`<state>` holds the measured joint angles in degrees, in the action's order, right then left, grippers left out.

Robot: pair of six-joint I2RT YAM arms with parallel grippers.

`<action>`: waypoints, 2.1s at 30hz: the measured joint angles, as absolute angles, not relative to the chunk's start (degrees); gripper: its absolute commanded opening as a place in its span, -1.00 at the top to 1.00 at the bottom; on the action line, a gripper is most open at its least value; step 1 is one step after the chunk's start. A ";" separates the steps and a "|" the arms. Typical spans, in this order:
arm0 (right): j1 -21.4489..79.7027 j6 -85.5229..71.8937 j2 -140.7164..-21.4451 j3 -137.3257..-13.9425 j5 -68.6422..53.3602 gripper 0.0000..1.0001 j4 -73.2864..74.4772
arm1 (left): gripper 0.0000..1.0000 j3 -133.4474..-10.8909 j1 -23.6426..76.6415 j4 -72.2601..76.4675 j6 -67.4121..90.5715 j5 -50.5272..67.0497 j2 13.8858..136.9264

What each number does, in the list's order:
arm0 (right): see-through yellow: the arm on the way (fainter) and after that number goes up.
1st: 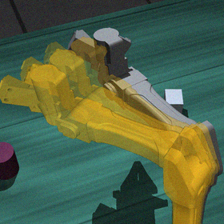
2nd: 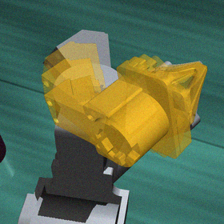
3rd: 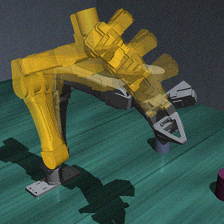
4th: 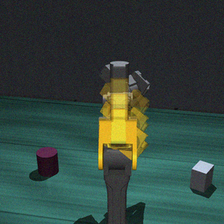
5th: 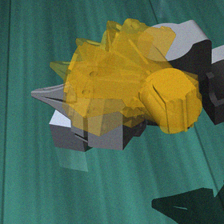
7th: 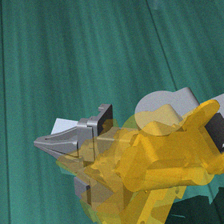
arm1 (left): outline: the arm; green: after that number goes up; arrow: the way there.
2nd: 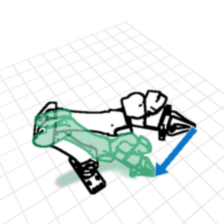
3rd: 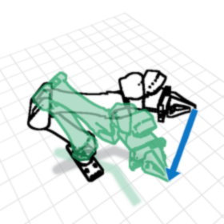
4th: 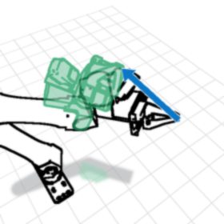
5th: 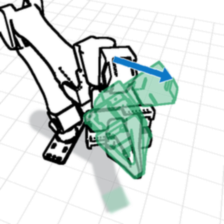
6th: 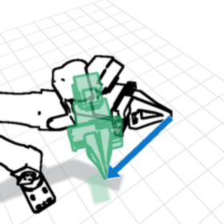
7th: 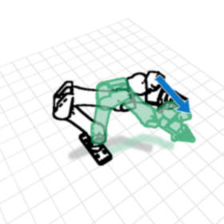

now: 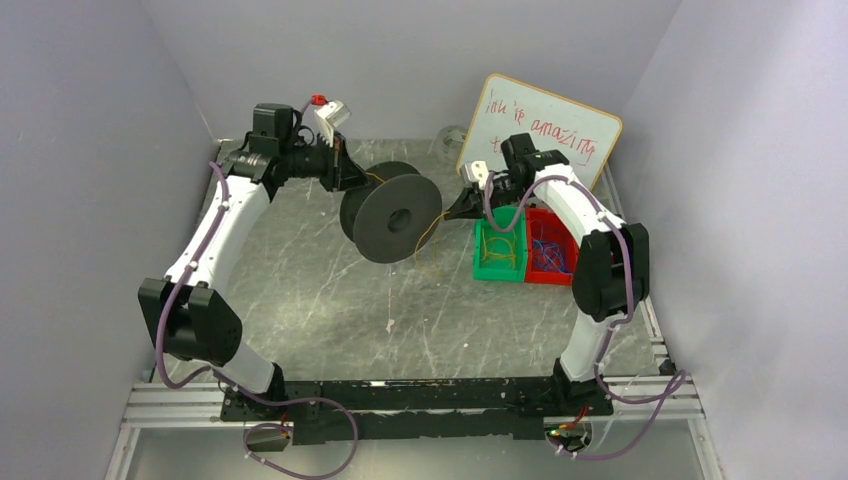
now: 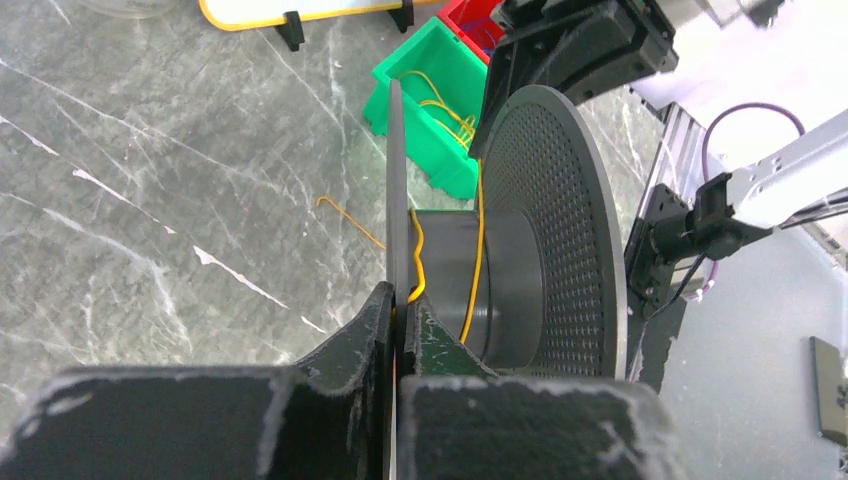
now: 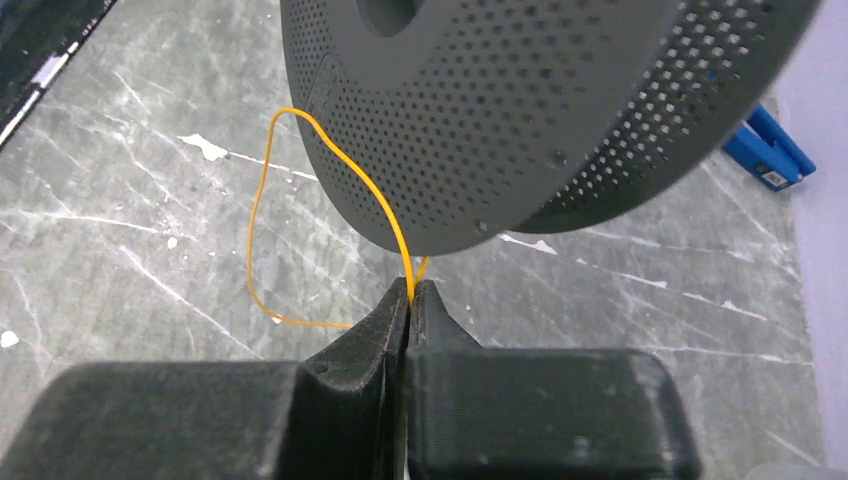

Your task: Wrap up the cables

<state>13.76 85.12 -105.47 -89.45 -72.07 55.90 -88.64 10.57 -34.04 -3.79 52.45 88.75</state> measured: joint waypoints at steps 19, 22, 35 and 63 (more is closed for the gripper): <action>24.93 88.03 -100.29 -83.02 -53.30 0.83 45.82 | 0.95 -88.18 7.84 -27.57 11.99 51.35 89.52; 25.89 87.92 -100.16 -82.32 -49.98 0.83 44.58 | 0.95 -87.64 7.27 -25.74 14.35 51.16 89.52; 31.24 87.09 -99.72 -82.19 -44.34 0.83 44.27 | 0.95 -85.56 6.33 -24.88 21.21 42.61 89.54; 38.24 76.29 -99.33 -82.19 -41.78 0.33 45.45 | 0.95 -85.08 4.73 -26.87 21.54 30.24 89.54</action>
